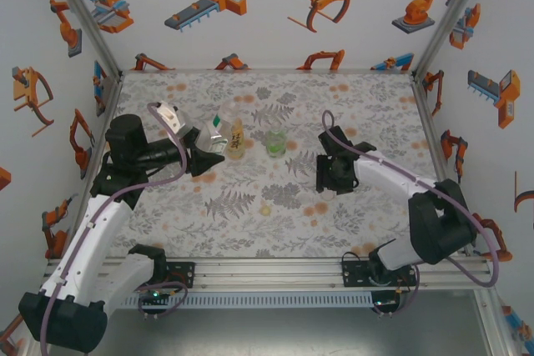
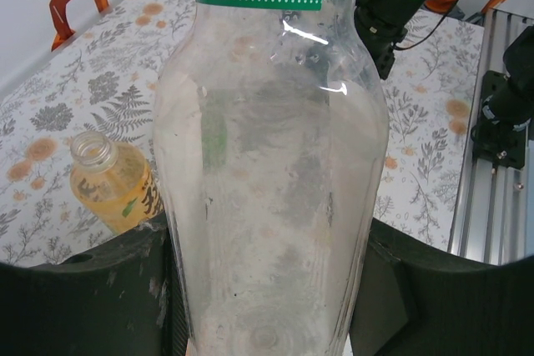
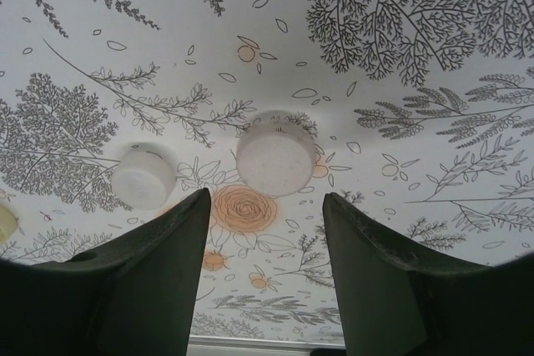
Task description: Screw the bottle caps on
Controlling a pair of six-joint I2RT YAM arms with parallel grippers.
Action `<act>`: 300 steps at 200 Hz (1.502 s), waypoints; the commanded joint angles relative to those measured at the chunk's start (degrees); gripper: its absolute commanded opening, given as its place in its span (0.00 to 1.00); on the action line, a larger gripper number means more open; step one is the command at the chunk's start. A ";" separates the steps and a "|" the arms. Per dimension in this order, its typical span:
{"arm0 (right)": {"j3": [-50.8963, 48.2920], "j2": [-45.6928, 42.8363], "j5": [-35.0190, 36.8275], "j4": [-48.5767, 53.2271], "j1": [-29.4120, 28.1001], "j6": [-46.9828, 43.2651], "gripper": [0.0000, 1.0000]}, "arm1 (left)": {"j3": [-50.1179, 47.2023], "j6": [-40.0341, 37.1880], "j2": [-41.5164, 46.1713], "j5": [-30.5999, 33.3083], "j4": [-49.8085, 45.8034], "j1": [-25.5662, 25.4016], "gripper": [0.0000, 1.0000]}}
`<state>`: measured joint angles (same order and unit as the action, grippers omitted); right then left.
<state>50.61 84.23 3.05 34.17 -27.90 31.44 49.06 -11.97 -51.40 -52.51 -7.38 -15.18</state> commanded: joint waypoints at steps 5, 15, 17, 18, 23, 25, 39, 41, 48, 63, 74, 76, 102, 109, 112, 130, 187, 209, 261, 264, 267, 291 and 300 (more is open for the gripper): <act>-0.90 1.75 1.53 -2.23 -0.52 1.81 0.54 | 2.18 -1.36 -0.37 -1.30 -0.45 0.27 0.00; -1.04 2.38 1.61 -2.49 -0.53 1.87 0.53 | 2.18 -1.35 -0.49 -1.28 -0.53 0.31 0.00; -1.11 2.46 1.65 -2.57 -0.56 1.89 0.53 | 2.18 -1.32 -0.49 -1.28 -0.53 0.32 0.00; -1.12 2.54 1.67 -2.59 -0.57 1.88 0.53 | 2.18 -1.31 -0.52 -1.28 -0.53 0.28 0.00; -1.29 2.68 1.82 -2.75 -0.58 1.91 0.53 | 2.12 -1.30 -0.54 -1.30 -0.53 0.26 0.00; -1.37 2.80 1.79 -2.83 -0.58 1.92 0.53 | 2.17 -1.30 -0.59 -1.28 -0.51 0.27 0.00; -1.86 3.18 2.11 -3.23 -0.58 1.95 0.53 | 2.14 -1.30 -0.59 -1.28 -0.51 0.29 0.00; -1.90 3.21 2.13 -3.23 -0.58 1.89 0.53 | 2.13 -1.30 -0.58 -1.28 -0.53 0.27 0.00; -2.01 3.41 2.28 -3.24 -0.58 1.81 0.53 | 2.18 -1.30 -0.61 -1.28 -0.53 0.31 0.00; -2.42 3.64 2.57 -3.49 -0.58 1.92 0.52 | 2.25 -1.31 -0.74 -1.28 -0.53 0.25 0.00; -2.78 3.74 2.62 -3.86 -0.58 2.01 0.52 | 2.19 -1.31 -0.75 -1.32 -0.52 0.26 0.00; -2.84 3.73 2.61 -3.85 -0.58 1.99 0.52 | 2.18 -1.30 -0.75 -1.27 -0.51 0.31 0.00; -3.35 4.17 2.58 -4.72 -0.58 2.02 0.52 | 2.15 -1.32 -0.84 -1.28 -0.50 0.25 0.00; -3.35 4.34 2.59 -4.94 -0.62 2.02 0.51 | 2.18 -1.36 -0.85 -1.28 -0.47 0.25 0.00; -3.33 4.44 2.62 -4.95 -0.58 2.01 0.51 | 2.18 -1.31 -0.89 -1.28 -0.53 0.20 0.00; -3.19 4.96 2.82 -5.24 -0.58 1.89 0.51 | 2.19 -1.31 -0.88 -1.27 -0.47 0.15 0.00; -3.07 6.25 3.02 -4.82 -0.58 0.95 0.49 | 1.92 -0.80 -0.95 -1.30 0.18 0.22 0.00; -3.01 6.65 2.84 -4.73 -0.58 0.73 0.49 | 1.91 -0.76 -0.92 -1.28 0.30 0.18 0.00; -3.02 7.04 2.93 -4.90 -0.58 0.46 0.47 | 1.85 -0.60 -1.14 -1.37 0.37 0.23 0.00; -2.98 7.04 2.93 -4.86 -0.58 0.39 0.47 | 1.91 -0.56 -1.21 -1.37 0.39 0.16 0.00; -3.00 7.10 3.00 -4.93 -0.58 0.38 0.47 | 1.92 -0.53 -1.26 -1.37 0.35 0.23 0.00; -2.90 7.16 3.19 -4.91 -0.58 0.39 0.47 | 1.92 -0.64 -1.32 -1.72 0.44 0.21 0.00; -2.89 7.18 3.11 -4.88 -0.58 0.38 0.47 | 1.83 -0.60 -1.34 -1.68 0.52 0.20 0.00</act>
<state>48.18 88.88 5.48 29.69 -28.23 32.08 49.17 -12.32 -52.71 -52.53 -7.77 -15.18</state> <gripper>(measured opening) 0.471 0.563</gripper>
